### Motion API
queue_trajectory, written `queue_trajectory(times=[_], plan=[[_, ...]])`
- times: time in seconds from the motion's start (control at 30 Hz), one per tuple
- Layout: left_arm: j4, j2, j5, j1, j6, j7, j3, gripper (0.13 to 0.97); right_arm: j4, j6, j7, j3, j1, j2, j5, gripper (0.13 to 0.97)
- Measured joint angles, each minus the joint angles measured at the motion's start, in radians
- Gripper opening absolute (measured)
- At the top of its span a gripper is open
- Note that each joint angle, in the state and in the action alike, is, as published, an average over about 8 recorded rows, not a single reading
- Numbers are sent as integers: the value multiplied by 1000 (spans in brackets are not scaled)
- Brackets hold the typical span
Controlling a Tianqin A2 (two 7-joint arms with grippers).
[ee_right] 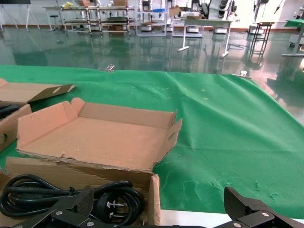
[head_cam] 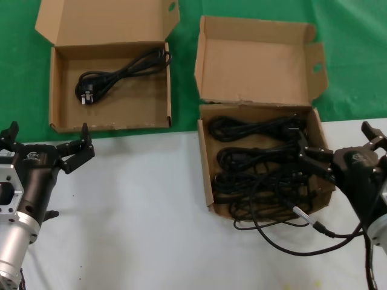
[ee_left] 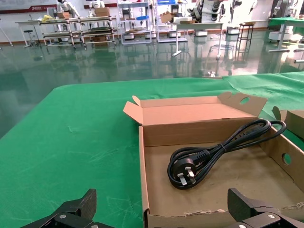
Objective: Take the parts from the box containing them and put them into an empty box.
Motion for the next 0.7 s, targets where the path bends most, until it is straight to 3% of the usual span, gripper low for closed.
queue_trajectory(times=[0.7], plan=[[0, 0, 0, 0, 0, 0, 0, 966, 0, 0, 0, 0, 0, 0, 0, 966]])
